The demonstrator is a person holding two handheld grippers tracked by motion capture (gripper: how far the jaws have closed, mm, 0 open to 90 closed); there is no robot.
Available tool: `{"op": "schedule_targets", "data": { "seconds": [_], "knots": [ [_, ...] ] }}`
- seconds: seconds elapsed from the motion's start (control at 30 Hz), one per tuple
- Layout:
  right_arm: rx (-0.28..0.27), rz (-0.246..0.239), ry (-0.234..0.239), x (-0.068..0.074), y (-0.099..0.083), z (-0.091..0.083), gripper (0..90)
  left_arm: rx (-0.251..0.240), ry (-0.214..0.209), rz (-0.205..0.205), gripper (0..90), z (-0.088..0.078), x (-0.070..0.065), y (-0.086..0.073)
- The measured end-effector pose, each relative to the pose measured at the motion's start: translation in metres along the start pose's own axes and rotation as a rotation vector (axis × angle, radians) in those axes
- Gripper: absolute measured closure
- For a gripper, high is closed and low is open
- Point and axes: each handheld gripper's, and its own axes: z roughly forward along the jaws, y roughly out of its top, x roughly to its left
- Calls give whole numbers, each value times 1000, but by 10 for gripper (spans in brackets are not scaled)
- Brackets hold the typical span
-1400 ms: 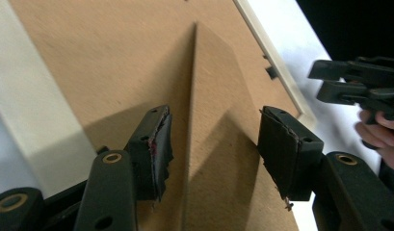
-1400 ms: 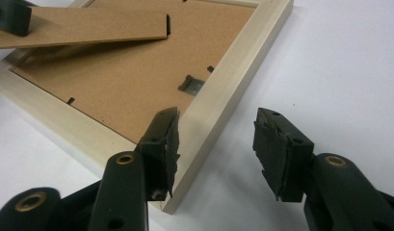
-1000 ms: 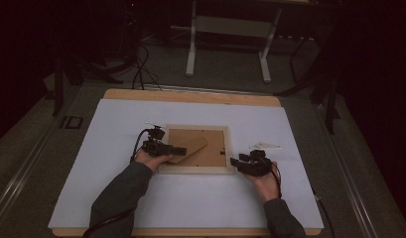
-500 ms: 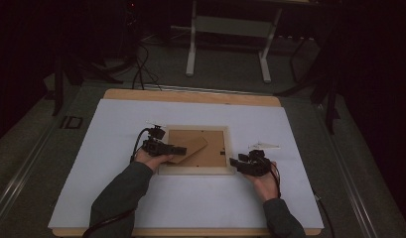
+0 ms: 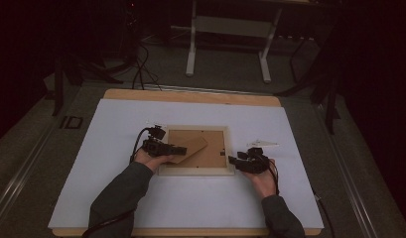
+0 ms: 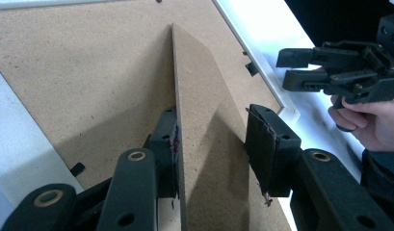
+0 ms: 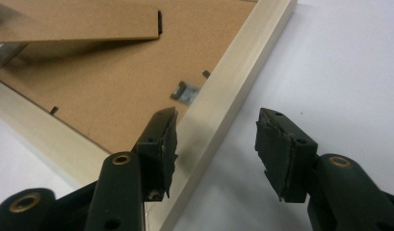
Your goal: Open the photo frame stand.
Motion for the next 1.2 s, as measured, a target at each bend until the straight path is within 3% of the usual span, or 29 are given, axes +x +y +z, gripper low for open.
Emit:
{"op": "schedule_targets", "data": {
  "seconds": [0.53, 0.77, 1.03, 1.13, 1.2],
  "knots": [
    [0, 15, 6, -2, 28, 17, 440, -28, 14, 87, 614, -9, -16, -2],
    [8, 53, 18, -9, 37, 23, 427, -43, 19, 115, 624, -11, -23, -5],
    [15, 116, 72, -19, 40, 28, 393, -53, 18, 132, 625, -13, -25, -9],
    [34, 170, 138, -24, 41, 32, 362, -61, 13, 146, 633, -14, -28, -10],
    [41, 191, 156, -24, 41, 33, 356, -60, 15, 151, 636, -15, -29, -9]
  ]
}}
